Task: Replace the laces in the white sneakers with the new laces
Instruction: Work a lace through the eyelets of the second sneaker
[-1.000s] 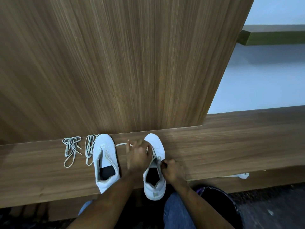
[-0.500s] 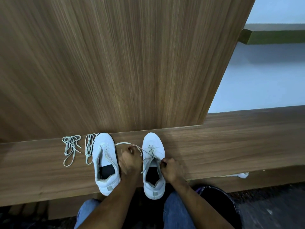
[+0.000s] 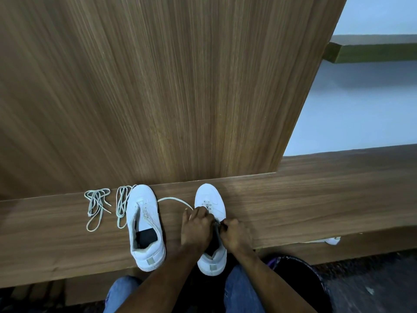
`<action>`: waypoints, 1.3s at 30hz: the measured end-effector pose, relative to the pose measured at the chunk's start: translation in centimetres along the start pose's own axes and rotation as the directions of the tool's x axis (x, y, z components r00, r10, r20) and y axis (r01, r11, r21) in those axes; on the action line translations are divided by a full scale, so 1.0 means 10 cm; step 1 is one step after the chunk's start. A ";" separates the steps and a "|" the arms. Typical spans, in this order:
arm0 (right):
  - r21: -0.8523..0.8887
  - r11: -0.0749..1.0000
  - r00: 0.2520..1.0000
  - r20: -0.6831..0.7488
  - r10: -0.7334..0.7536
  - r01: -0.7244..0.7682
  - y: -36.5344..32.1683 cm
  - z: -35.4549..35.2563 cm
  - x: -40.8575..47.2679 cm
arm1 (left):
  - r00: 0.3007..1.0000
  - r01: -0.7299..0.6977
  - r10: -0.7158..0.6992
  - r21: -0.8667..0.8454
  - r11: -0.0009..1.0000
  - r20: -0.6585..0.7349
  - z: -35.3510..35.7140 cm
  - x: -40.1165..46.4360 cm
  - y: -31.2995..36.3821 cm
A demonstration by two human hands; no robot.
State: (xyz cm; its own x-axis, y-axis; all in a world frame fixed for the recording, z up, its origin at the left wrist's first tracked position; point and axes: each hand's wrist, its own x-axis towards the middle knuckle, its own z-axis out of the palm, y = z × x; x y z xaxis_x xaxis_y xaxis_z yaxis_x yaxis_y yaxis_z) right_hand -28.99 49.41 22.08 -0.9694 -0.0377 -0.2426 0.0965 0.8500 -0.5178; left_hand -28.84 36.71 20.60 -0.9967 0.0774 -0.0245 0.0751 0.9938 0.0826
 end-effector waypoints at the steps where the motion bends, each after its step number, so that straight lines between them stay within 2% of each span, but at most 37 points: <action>1: -0.002 1.000 1.000 -0.005 0.000 0.000 0.00 0.00 0.00 | 1.000 0.006 -0.005 -0.034 0.999 0.016 0.00 -0.01 0.02; 4: -0.009 1.000 1.000 -0.014 0.000 0.000 -0.01 0.01 0.00 | 0.997 0.054 -0.039 -0.281 0.958 0.060 -0.03 -0.05 -0.01; 9: -0.056 0.998 0.999 -0.052 -0.010 0.007 -0.02 0.03 0.00 | 0.991 -0.100 0.129 -0.456 0.884 0.032 -0.03 -0.05 -0.25; 11: -0.039 0.999 0.999 -0.046 0.003 -0.005 -0.02 0.02 0.01 | 0.992 -0.095 0.125 -0.523 0.847 0.023 -0.03 -0.05 -0.35; 13: -0.028 1.000 0.999 -0.038 0.001 -0.002 -0.02 0.02 0.01 | 0.999 0.038 -0.033 -0.659 0.751 0.020 -0.11 -0.05 -0.41; 14: -0.029 1.000 0.999 -0.037 0.002 -0.003 -0.02 0.01 0.00 | 0.989 0.115 -0.149 -0.754 0.647 0.023 -0.17 -0.03 -0.43; 16: -0.038 0.999 0.999 -0.040 -0.001 0.000 -0.02 0.00 -0.01 | 0.916 0.200 -0.401 -0.878 0.434 0.010 -0.24 0.04 -0.49; 18: -0.035 0.999 0.999 -0.034 0.003 -0.004 -0.02 0.00 -0.01 | 0.812 0.232 -0.584 -0.912 0.339 -0.011 -0.35 0.10 -0.53; 20: -0.018 1.000 1.000 -0.015 0.014 -0.015 -0.02 0.00 -0.02 | 0.784 0.286 -0.620 -0.891 0.353 0.006 -0.41 0.14 -0.54; 21: -0.012 1.000 1.000 -0.011 0.015 -0.015 -0.02 0.01 -0.02 | 0.800 0.326 -0.599 -0.845 0.424 0.007 -0.43 0.12 -0.53; 22: -0.003 1.000 1.000 -0.007 0.015 -0.015 -0.03 0.01 -0.02 | 0.827 0.344 -0.561 -0.771 0.537 -0.021 -0.38 0.10 -0.52; 24: 0.023 1.000 1.000 0.000 0.004 -0.004 -0.01 0.01 -0.02 | 0.892 0.267 -0.424 -0.577 0.772 -0.156 -0.31 -0.01 -0.43; 26: 0.045 0.999 1.000 0.011 -0.010 0.009 0.01 0.00 -0.01 | 0.944 0.197 -0.286 -0.414 0.889 -0.166 -0.20 -0.13 -0.34; 27: 0.051 0.999 1.000 0.018 -0.017 0.016 0.02 -0.01 0.00 | 0.961 0.213 -0.260 -0.349 0.912 -0.091 -0.16 -0.18 -0.28; 29: 0.049 0.998 0.999 0.026 -0.036 0.035 0.03 -0.01 0.02 | 0.956 0.294 -0.288 -0.260 0.920 0.062 -0.10 -0.25 -0.18; 31: 0.030 0.998 0.998 0.025 -0.053 0.052 0.04 -0.01 0.04 | 0.927 0.372 -0.344 -0.239 0.897 0.150 -0.10 -0.27 -0.14; 33: 0.010 0.998 0.998 0.017 -0.067 0.067 0.04 -0.01 0.05 | 0.914 0.403 -0.375 -0.259 0.878 0.152 -0.13 -0.27 -0.13; 35: -0.032 0.995 0.995 0.001 -0.100 0.100 0.04 -0.01 0.06 | 0.883 0.468 -0.440 -0.354 0.810 0.162 -0.16 -0.28 -0.12; 37: -0.101 0.981 0.985 -0.015 -0.170 0.167 0.02 0.00 0.06 | 0.854 0.512 -0.492 -0.447 0.734 0.169 -0.16 -0.32 -0.10; 39: -0.192 0.950 0.967 -0.002 -0.253 0.248 -0.04 0.01 0.08 | 0.847 0.518 -0.506 -0.472 0.713 0.166 -0.17 -0.36 -0.06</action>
State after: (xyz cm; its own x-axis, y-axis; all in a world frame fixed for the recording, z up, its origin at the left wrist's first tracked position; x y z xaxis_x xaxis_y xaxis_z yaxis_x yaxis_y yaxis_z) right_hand -29.76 49.04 22.03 -0.9627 -0.2506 -0.1020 -0.1921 0.8986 -0.3945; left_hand -25.38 35.70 22.30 -0.8768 -0.4237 -0.2275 -0.4775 0.7106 0.5168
